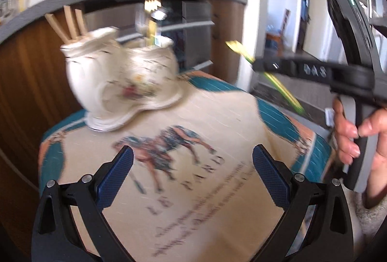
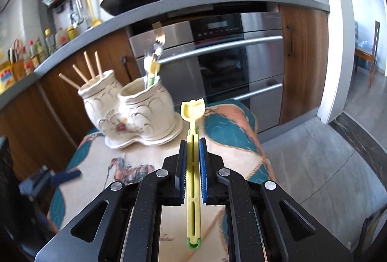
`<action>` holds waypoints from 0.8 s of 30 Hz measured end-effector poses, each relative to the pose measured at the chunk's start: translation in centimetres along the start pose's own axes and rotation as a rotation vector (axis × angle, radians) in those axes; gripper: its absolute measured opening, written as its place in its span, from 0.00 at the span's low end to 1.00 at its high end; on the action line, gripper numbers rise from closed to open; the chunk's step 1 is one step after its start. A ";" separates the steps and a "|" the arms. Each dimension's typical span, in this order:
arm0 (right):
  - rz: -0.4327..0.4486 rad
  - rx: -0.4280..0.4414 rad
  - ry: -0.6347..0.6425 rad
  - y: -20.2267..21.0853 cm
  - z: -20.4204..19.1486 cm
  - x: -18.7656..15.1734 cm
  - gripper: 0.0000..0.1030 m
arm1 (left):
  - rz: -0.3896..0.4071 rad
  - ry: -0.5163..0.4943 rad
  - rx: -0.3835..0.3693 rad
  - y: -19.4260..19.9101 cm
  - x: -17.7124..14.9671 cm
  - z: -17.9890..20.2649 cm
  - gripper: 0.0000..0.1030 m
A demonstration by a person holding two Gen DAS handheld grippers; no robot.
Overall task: Organize utensils
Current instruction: 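Grasp the yellow utensil with the right tool while the left tool grasps a wooden chopstick, then lift the chopstick with the left tool while the right tool carries the yellow utensil to the holder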
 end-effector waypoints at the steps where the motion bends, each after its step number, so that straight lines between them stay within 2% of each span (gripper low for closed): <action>1: 0.003 0.002 -0.005 0.2 0.2 0.1 0.10 | -0.019 -0.002 -0.031 -0.5 0.2 0.9 0.94; 5: 0.029 0.007 -0.011 1.1 0.8 0.6 0.10 | -0.089 -0.001 -0.114 -2.5 0.7 3.8 0.94; 7: 0.034 0.019 -0.019 1.3 1.0 0.9 0.10 | -0.125 -0.019 -0.122 -3.6 0.9 5.2 0.87; 10: 0.040 0.029 -0.022 1.8 1.1 1.0 0.10 | -0.169 -0.044 -0.135 -4.8 1.0 6.7 0.74; 12: 0.044 0.031 -0.022 2.1 1.4 1.1 0.10 | -0.195 -0.050 -0.146 -5.5 1.0 7.7 0.61; 13: 0.045 0.032 -0.024 2.2 1.5 1.1 0.10 | -0.202 -0.052 -0.142 -5.7 1.0 8.0 0.57; 15: 0.046 0.034 -0.031 2.3 1.8 1.2 0.10 | -0.216 -0.062 -0.137 -6.2 1.2 8.5 0.41; 19: 0.046 0.040 -0.040 2.5 1.9 1.2 0.10 | -0.226 -0.094 -0.110 -6.8 1.3 9.2 0.24; 21: 0.048 0.041 -0.044 2.5 2.0 1.2 0.10 | -0.229 -0.106 -0.098 -6.9 1.4 9.3 0.10; 24: 0.048 0.041 -0.041 2.5 1.9 1.1 0.10 | -0.226 -0.097 -0.091 -7.0 1.6 8.4 0.05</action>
Point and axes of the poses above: each gripper's, at about its wrist camera, not at the fingertips, and y roughly against the way its jaws point, z to its right, x to its top, the point moved 6 cm from there along -y, roughly the way its jaws point, and after that the axes turned 15 degrees about -y, right-handed, at the moved point
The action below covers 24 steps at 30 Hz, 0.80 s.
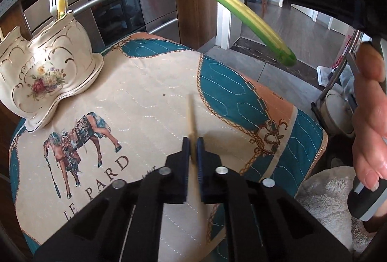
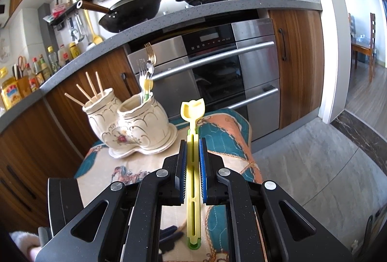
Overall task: Organize utensils
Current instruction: 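Lift the chopstick with the left tool while the right tool carries the yellow utensil to the holder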
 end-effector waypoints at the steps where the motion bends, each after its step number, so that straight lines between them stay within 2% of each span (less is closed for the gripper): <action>1: 0.000 0.001 0.002 0.0 -0.1 0.0 0.10 | 0.003 0.010 0.004 0.0 -0.1 -0.5 0.05; 5: 0.016 -0.001 -0.005 0.1 -0.1 0.1 0.10 | 0.023 0.082 0.001 0.4 -0.7 -3.0 0.05; 12: 0.025 -0.009 -0.023 -0.2 0.1 0.2 0.10 | 0.080 0.189 0.047 3.2 -2.2 -8.0 0.05; 24: -0.012 -0.023 0.016 -2.6 -1.5 -1.0 0.10 | 0.194 0.276 0.121 7.1 -4.0 -13.6 0.05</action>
Point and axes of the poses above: each gripper's, at about its wrist camera, not at the fingertips, and y roughly against the way its jaws point, z to its right, x to its top, the point moved 6 cm from there along -y, roughly the way its jaws point, and after that the axes turned 15 degrees about -y, right-handed, at the moved point
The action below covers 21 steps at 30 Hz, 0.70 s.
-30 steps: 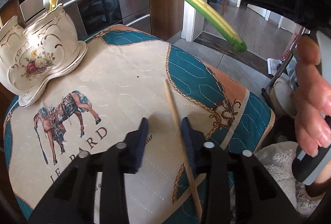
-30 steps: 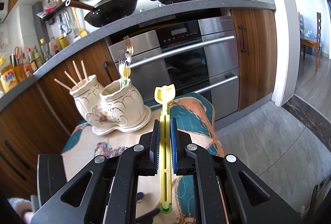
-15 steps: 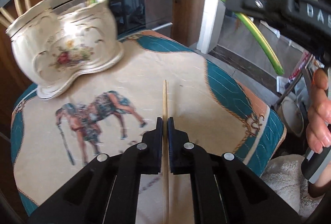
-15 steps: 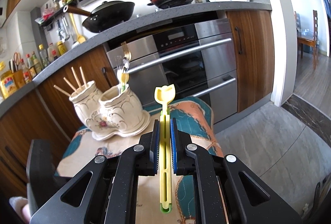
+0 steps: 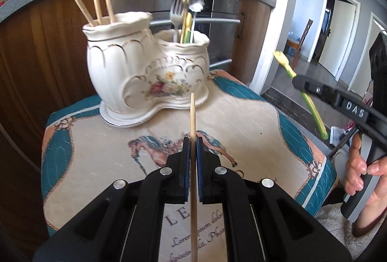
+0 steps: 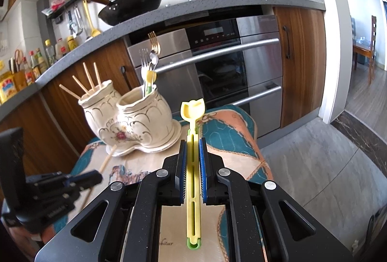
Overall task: Organize utensils
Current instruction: 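Lift the chopstick with the left tool while the right tool carries the yellow utensil to the holder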
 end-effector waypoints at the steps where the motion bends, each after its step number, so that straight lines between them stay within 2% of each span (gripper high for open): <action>1: -0.002 0.002 0.000 -0.2 -0.2 -0.1 0.10 | 0.013 0.003 0.002 0.2 0.2 -0.3 0.05; 5: 0.019 0.041 -0.018 -0.4 -0.9 0.6 0.10 | 0.103 0.008 0.012 2.3 1.5 -1.9 0.05; 7: 0.043 0.072 -0.028 -0.5 -1.5 1.5 0.10 | 0.156 -0.003 0.061 3.7 2.6 -3.1 0.05; 10: 0.077 0.133 -0.040 -0.8 -3.2 3.5 0.10 | 0.234 0.009 0.082 5.2 4.6 -5.3 0.05; 14: 0.123 0.234 -0.045 -1.9 -5.8 5.8 0.10 | 0.323 0.021 0.111 6.2 7.9 -7.3 0.05; 18: 0.126 0.332 -0.052 -4.0 -8.3 7.5 0.10 | 0.424 0.056 0.107 6.2 11.5 -8.8 0.05; 21: 0.130 0.384 -0.054 -6.0 -9.8 8.6 0.10 | 0.493 0.066 0.137 5.8 13.5 -9.9 0.05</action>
Point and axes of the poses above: each gripper's, at about its wrist camera, not at the fingertips, and y roughly against the way its jaws point, z to its right, x to its top, the point moved 6 cm from there along -y, roughly the way its jaws point, and after that the axes turned 15 degrees about -y, right-handed, at the moved point
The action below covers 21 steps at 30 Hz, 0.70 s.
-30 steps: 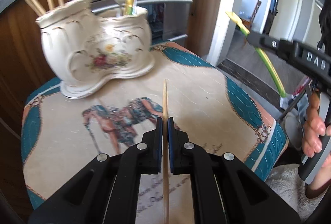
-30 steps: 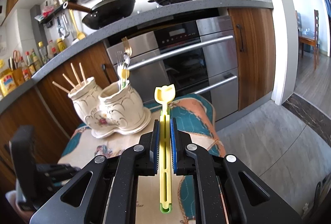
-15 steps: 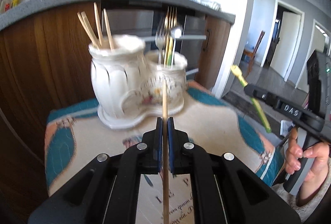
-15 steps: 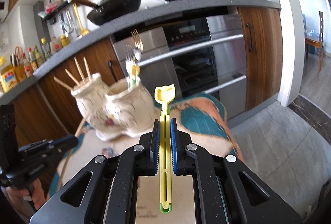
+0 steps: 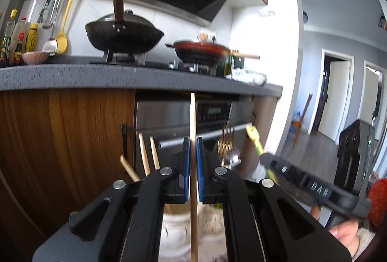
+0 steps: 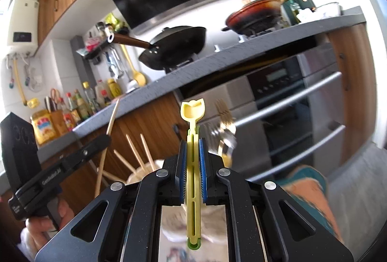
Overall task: Organize utensils
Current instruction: 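Lift the chopstick with the left tool while the right tool carries the yellow utensil to the holder, then drop chopstick into large pot with left tool while right tool drops yellow utensil into small pot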
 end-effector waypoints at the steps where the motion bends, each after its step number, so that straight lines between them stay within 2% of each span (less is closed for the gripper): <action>1: -0.001 0.014 -0.003 -0.8 -0.1 0.2 0.10 | 0.018 -0.003 0.016 -0.4 0.5 -0.1 0.05; 6: -0.013 0.053 -0.010 -4.2 0.3 0.4 0.10 | 0.113 -0.036 0.078 -2.2 2.4 -0.4 0.05; 12: -0.036 0.049 0.005 -6.8 1.1 -0.5 0.10 | 0.174 -0.087 0.137 -3.9 2.4 -0.3 0.05; 16: -0.031 0.046 0.030 -7.0 1.3 -1.1 0.10 | 0.186 -0.091 0.174 -4.7 2.1 -0.6 0.05; 21: -0.030 0.038 0.042 -7.1 1.7 -1.4 0.10 | 0.167 -0.097 0.177 -4.9 0.9 -0.5 0.05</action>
Point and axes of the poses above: each gripper's, at about its wrist camera, not at the fingertips, and y roughly against the way its jaws point, z to its right, x to its top, the point moved 6 cm from there along -y, roughly the way its jaws point, and after that the axes turned 15 degrees about -y, right-handed, at the moved point
